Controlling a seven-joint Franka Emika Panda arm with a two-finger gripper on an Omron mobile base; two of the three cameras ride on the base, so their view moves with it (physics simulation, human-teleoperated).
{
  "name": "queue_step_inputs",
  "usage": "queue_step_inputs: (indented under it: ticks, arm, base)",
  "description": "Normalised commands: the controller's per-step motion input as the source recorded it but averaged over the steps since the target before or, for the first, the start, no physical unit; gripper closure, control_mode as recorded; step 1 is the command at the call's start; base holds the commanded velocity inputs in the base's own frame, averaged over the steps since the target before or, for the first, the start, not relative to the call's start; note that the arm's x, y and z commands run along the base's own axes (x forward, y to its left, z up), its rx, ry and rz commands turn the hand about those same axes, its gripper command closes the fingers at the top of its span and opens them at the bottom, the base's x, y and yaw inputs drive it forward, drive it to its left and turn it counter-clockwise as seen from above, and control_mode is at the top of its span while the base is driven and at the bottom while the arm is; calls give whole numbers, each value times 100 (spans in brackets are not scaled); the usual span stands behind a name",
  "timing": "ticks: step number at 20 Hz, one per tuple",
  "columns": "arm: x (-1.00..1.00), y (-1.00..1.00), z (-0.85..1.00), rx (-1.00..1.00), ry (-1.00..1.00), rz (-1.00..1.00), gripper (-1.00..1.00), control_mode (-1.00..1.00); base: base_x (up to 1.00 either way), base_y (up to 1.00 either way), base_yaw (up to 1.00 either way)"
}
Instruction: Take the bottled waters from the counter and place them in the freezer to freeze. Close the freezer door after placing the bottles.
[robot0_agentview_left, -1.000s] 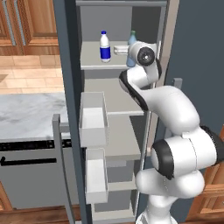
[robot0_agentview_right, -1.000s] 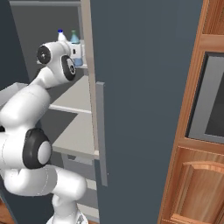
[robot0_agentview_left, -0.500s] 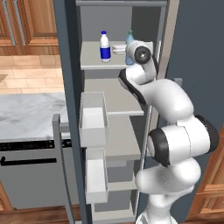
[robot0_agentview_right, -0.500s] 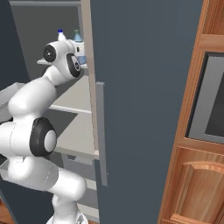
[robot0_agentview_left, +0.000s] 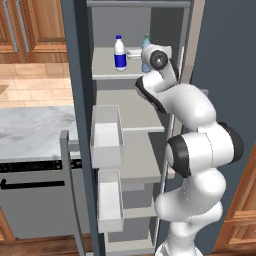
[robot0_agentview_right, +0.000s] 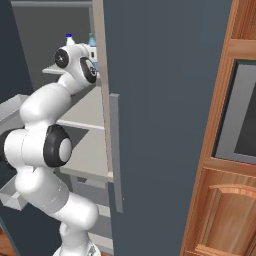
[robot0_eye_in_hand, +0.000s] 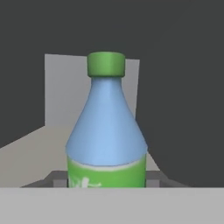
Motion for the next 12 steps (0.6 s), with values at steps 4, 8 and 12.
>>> queue_step_inputs:
  ticks: [4, 8, 12]
  arm:
    - [9, 0, -32, 0, -7, 0, 100, -100]
    - [1, 0, -32, -1, -13, 0, 100, -100]
    - [13, 0, -13, 0, -11, 0, 100, -100]
  base:
    - [0, 0, 0]
    - [0, 0, 0]
    - [0, 0, 0]
